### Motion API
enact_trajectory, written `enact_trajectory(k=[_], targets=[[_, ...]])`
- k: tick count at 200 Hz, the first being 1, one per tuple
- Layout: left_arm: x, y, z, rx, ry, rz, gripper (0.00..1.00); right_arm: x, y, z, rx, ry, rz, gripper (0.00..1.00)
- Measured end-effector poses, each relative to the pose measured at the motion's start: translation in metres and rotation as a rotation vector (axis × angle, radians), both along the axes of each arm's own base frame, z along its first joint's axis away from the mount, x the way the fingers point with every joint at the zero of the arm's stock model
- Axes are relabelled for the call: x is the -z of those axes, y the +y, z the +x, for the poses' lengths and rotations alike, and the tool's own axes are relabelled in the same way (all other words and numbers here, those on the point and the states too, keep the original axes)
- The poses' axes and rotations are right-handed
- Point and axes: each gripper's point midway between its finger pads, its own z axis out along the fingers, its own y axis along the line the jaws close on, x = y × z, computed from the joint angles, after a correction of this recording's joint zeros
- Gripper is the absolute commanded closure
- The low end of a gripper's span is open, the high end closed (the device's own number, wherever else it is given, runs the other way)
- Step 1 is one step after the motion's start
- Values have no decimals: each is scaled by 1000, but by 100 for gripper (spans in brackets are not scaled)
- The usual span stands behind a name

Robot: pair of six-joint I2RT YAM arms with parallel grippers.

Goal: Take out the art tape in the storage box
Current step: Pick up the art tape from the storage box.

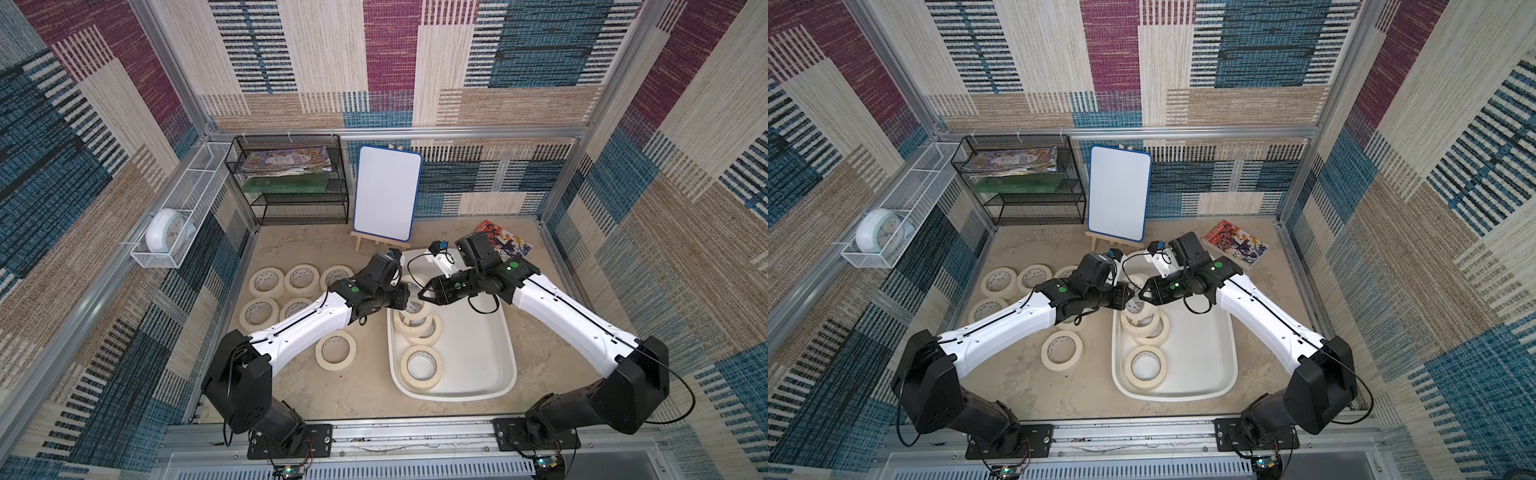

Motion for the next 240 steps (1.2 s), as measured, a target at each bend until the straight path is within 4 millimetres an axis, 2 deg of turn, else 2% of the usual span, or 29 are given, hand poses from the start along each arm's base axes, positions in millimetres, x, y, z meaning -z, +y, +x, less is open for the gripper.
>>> enact_trajectory(k=[28,48,67,82,110,145,173,194,215,230,240], targets=[[-1,5,-2,-8,-4,28,100,0,3,0,-12,4,17,100],[-3,7,-2,-15,-8,34,100,-1,3,0,-18,6,26,62],[-4,7,-1,-23,-12,32,100,-4,1,3,-11,0,29,31],[-4,9,-3,-20,-11,44,100,-10,-1,7,-2,-21,31,17],[-10,24,-6,-49,-25,83,100,-28,-12,14,39,-86,38,0],[-14,61,-12,-116,-19,152,100,-44,-30,20,94,-161,24,1],[-6,101,-27,-192,51,213,100,-44,-45,25,133,-195,-17,1],[-8,138,-41,-264,103,262,100,-28,-55,27,147,-184,-51,1],[-7,190,-60,-400,183,279,100,-3,-60,27,147,-148,-81,1],[7,228,-87,-534,274,263,100,13,-59,26,136,-123,-91,1],[18,241,-109,-588,339,252,100,20,-58,26,128,-111,-94,1]])
